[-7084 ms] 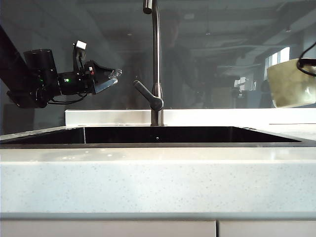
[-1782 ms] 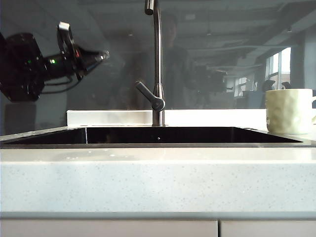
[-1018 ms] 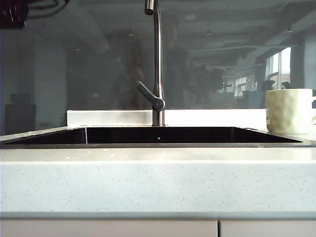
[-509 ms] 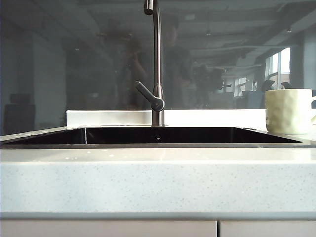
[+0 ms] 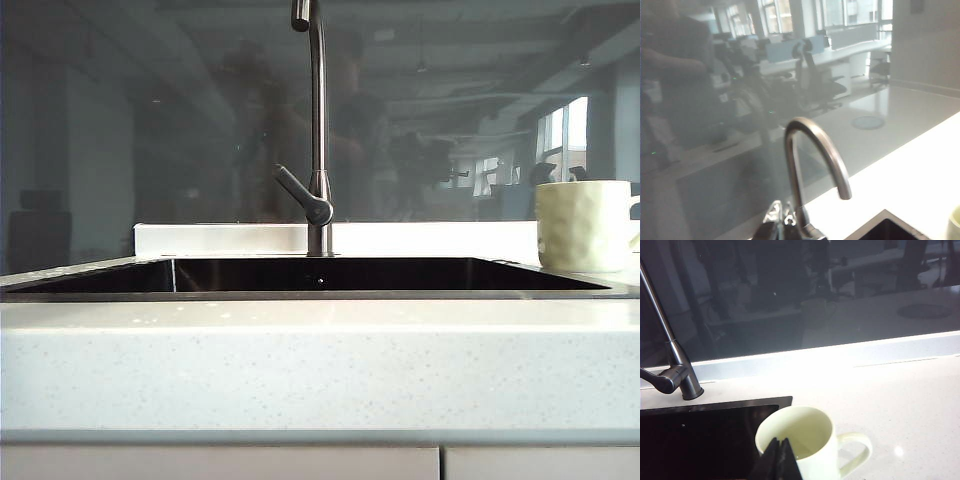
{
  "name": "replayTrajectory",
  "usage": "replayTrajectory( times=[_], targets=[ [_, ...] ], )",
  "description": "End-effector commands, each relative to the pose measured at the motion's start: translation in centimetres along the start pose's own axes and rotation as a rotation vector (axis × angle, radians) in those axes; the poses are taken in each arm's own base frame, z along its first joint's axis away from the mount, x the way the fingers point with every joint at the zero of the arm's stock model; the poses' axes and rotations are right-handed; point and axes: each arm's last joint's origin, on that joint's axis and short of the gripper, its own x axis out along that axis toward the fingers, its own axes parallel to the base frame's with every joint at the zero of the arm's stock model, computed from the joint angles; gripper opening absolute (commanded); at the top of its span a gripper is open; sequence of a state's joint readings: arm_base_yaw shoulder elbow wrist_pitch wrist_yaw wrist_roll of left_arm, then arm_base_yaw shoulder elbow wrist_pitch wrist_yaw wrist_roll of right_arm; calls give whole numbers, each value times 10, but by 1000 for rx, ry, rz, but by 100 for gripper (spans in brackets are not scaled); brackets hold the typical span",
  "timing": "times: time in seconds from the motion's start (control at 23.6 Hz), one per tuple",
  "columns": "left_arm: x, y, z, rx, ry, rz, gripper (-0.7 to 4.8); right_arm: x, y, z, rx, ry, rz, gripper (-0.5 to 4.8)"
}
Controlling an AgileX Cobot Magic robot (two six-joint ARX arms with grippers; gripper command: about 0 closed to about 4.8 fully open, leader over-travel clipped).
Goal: Pick up the mug next to the sink, go to the faucet to get some water, pour the water into the sink, and finally put the mug back to its place.
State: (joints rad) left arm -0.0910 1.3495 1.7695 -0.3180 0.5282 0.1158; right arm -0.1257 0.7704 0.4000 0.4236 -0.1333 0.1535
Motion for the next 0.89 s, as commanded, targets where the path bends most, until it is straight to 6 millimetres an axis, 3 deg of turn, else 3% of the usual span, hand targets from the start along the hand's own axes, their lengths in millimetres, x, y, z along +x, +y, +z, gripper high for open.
replayTrajectory(
  times=[0.04,0.38,0.64,0.89],
  targets=[
    [4,1,-6,-18,27,-18,-3,0,0,3,1,-20,-1,-9],
    [4,3,-7,-57,34,0,-3,0,0,3,1,-19,4,-9],
    [1,7,-23,-117,201,186,-3,0,0,3,1,-19,2,-9],
    [-23,2,-32,-123,267,214,-3,0,0,3,1,-19,1,-9]
  ],
)
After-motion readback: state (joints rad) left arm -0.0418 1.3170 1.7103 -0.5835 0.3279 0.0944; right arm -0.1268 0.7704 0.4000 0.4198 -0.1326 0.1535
